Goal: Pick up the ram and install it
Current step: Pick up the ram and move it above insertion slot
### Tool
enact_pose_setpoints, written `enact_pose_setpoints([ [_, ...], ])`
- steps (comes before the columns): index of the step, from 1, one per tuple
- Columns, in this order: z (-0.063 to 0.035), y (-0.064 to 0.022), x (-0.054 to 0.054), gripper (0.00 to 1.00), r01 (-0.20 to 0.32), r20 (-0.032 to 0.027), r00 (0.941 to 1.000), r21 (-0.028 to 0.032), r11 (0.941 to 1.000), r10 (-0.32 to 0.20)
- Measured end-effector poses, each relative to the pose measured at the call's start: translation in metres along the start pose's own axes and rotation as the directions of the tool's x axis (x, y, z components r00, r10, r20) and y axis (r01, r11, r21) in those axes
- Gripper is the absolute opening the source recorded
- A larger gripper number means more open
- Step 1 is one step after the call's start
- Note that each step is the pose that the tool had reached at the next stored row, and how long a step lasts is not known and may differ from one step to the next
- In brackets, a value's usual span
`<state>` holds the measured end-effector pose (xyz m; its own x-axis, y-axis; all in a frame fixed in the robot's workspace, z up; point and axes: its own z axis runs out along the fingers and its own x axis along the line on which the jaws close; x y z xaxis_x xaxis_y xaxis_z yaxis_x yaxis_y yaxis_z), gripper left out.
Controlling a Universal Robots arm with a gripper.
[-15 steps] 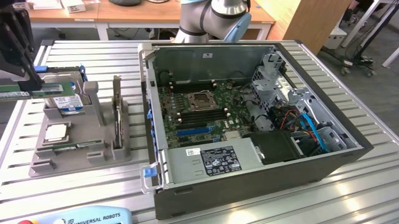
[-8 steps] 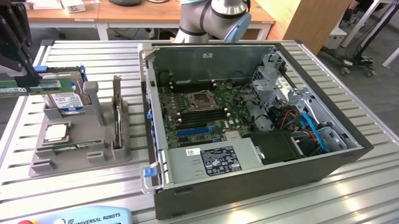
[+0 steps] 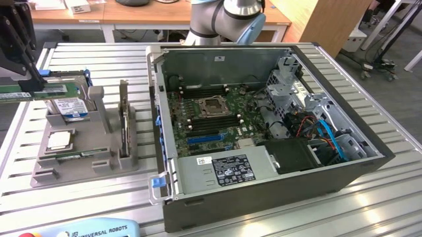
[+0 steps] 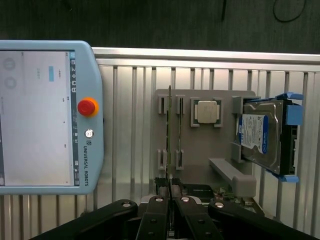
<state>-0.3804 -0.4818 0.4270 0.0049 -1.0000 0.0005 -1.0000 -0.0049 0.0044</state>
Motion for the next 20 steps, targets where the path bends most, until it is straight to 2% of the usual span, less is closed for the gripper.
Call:
enact_pose_setpoints([
  [14,0.0,-0.0011,0.0,0.11,0.001,0.0,1.0,0.0,1.0,-0.001],
  [20,0.0,-0.008,0.0,0.11,0.001,0.0,1.0,0.0,1.0,-0.001],
])
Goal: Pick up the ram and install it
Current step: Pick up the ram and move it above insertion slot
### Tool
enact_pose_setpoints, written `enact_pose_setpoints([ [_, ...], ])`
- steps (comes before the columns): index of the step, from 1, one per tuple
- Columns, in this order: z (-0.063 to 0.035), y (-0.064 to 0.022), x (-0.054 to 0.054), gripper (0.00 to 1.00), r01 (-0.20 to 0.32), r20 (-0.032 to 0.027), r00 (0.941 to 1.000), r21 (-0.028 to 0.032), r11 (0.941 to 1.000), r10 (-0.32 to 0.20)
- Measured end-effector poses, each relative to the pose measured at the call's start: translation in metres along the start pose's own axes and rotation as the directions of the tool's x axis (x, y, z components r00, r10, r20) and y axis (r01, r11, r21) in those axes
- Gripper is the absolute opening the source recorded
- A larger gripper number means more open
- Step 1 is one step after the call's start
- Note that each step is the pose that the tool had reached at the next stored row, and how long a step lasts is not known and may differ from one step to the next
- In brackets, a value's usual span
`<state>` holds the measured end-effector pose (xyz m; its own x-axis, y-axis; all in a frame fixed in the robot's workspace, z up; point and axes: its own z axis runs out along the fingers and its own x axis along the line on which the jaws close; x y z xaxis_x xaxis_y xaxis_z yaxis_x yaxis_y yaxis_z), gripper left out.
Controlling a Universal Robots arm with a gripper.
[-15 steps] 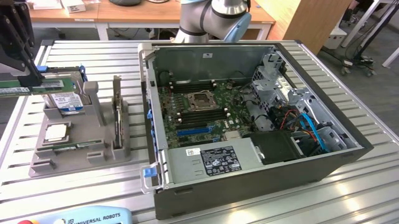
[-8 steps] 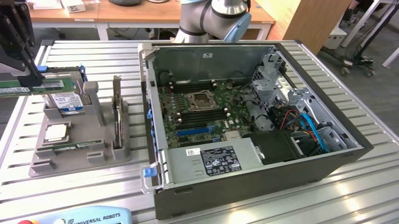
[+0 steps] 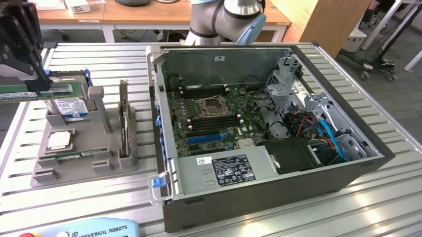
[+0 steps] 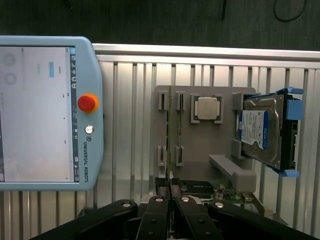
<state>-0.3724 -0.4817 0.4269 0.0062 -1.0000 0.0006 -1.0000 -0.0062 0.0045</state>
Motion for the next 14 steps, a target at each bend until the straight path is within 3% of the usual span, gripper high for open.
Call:
enact_pose_setpoints([
  [14,-0.0001,-0.0251,0.0,0.11,0.0,0.0001,1.0,0.0001,1.0,0.0],
])
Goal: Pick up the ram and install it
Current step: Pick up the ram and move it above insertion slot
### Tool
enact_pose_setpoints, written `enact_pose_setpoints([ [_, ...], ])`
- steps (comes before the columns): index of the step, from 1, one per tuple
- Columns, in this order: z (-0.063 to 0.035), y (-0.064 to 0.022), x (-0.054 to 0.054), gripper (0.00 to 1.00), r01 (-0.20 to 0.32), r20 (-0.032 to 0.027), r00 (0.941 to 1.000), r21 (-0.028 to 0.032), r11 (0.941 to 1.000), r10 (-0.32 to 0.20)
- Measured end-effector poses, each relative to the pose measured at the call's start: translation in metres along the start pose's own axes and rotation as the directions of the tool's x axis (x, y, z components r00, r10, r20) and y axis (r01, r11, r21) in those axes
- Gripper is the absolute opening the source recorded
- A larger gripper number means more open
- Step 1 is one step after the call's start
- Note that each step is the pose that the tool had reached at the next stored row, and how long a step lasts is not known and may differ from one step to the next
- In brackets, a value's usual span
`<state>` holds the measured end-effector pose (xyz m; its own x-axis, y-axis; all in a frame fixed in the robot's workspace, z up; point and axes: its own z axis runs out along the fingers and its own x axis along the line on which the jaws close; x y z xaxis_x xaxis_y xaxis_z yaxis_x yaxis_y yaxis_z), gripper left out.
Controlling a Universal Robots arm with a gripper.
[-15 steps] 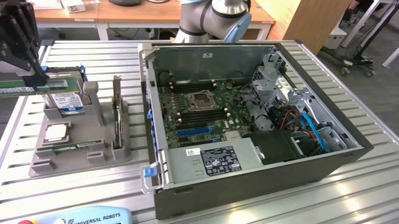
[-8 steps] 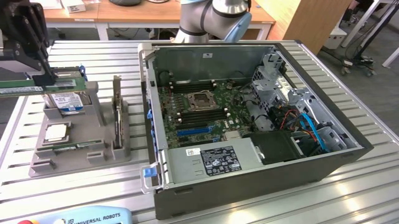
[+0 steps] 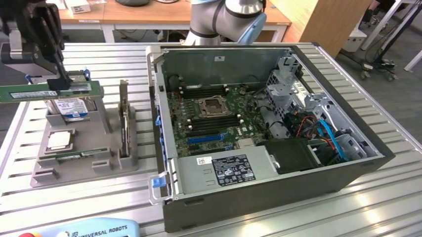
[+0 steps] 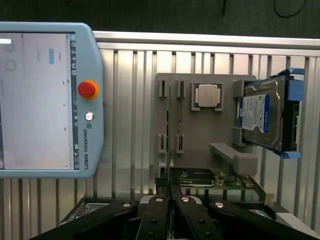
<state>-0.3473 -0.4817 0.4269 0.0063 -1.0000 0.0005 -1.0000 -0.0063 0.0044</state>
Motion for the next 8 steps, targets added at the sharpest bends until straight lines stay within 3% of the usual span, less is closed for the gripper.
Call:
enact_pose_setpoints([
  [8,-0.0001,-0.0122,0.0,0.11,0.0,0.0,1.0,0.0,1.0,0.0],
])
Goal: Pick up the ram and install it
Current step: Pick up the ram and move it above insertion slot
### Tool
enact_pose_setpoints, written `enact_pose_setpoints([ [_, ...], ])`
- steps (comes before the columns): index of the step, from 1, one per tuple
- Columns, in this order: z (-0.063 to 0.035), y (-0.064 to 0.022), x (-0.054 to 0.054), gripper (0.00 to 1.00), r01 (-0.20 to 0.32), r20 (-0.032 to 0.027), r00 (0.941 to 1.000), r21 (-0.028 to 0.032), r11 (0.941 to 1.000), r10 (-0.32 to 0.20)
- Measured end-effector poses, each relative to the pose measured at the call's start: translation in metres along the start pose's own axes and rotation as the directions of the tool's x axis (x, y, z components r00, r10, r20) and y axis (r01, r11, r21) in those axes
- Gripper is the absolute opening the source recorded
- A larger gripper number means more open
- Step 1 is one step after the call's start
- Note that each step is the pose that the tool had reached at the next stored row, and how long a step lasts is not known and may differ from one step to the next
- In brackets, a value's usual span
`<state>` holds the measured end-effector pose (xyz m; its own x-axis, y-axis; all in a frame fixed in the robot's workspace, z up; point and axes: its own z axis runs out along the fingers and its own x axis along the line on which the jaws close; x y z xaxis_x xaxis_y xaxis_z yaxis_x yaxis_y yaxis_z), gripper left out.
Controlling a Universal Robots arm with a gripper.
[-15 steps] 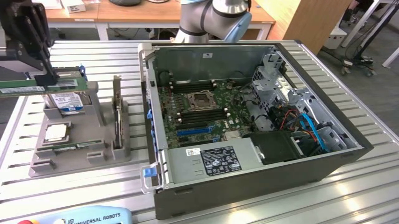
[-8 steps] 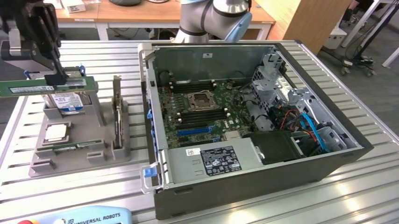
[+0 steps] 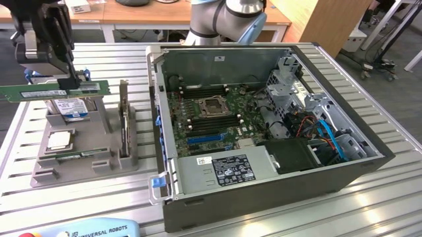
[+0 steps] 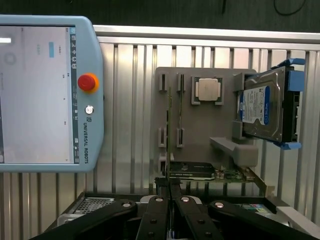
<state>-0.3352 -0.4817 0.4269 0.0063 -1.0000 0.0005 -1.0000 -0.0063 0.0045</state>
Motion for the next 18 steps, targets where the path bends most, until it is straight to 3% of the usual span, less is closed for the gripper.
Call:
enact_pose_setpoints([
  [10,-0.0001,-0.0203,0.0,0.11,0.0,-0.0001,1.0,-0.0001,1.0,0.0],
  [18,-0.0002,-0.0458,0.0,0.11,0.0,-0.0001,1.0,-0.0009,1.0,0.0],
])
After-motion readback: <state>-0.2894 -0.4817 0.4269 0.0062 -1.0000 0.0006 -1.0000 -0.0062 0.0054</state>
